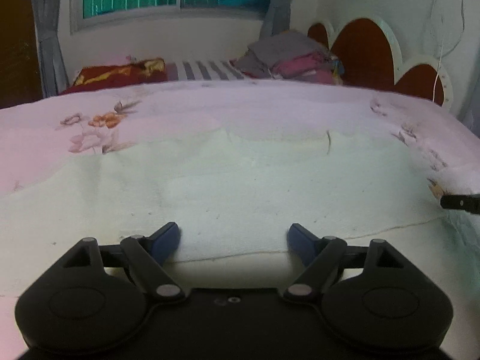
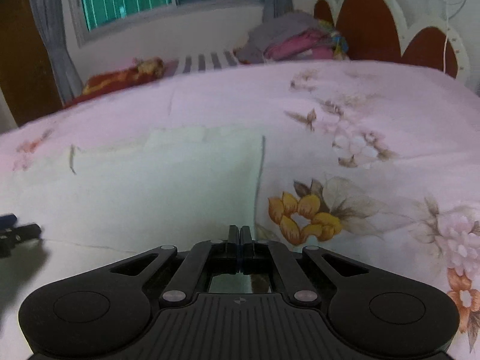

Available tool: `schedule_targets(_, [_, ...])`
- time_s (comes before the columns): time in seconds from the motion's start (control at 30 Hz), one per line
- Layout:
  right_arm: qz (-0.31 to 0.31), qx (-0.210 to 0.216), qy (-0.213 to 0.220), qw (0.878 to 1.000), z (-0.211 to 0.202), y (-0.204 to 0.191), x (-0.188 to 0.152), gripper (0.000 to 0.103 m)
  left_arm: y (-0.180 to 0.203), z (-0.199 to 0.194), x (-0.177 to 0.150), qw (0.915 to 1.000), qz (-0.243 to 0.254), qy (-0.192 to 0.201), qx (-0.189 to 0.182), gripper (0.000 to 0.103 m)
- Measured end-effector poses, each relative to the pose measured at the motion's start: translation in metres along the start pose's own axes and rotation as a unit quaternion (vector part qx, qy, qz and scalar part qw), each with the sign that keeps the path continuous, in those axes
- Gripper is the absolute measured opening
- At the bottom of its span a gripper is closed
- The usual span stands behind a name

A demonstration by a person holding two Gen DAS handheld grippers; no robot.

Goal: Fold small clothes

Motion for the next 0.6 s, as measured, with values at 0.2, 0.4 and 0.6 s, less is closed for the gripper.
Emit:
schedule_targets(0.2, [-0.005, -0.013, -0.024, 1.000, 0.010, 0.003, -0.008, 0.000, -0.003, 0.003, -0.005, 0.9999, 0.000, -0.011, -0.002, 0.083])
schedule_targets(0.4, [0.031, -0.014, 0.014, 0.999, -0.012, 0.006, 0.000, 0.008, -0.039, -0.041, -0.014, 0.9984, -0.036, 0.014, 0.040, 0.097])
schedule_targets(0.6, [0.021, -0.010, 0.057, 0.998, -0.029, -0.009, 0.004, 0.080, -0.131, -0.093, -0.046, 0.9841, -0.152, 0.036, 0.085, 0.067])
Point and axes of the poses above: each gripper's, at about its wrist camera, not at the fingertips, and z roughly the way its jaws point, y to its right, x to its top, the point moved 9 cm from there along z, roughly the way its jaws point, and after that the axes turned 2 degrees about z, right-handed, at the moved point
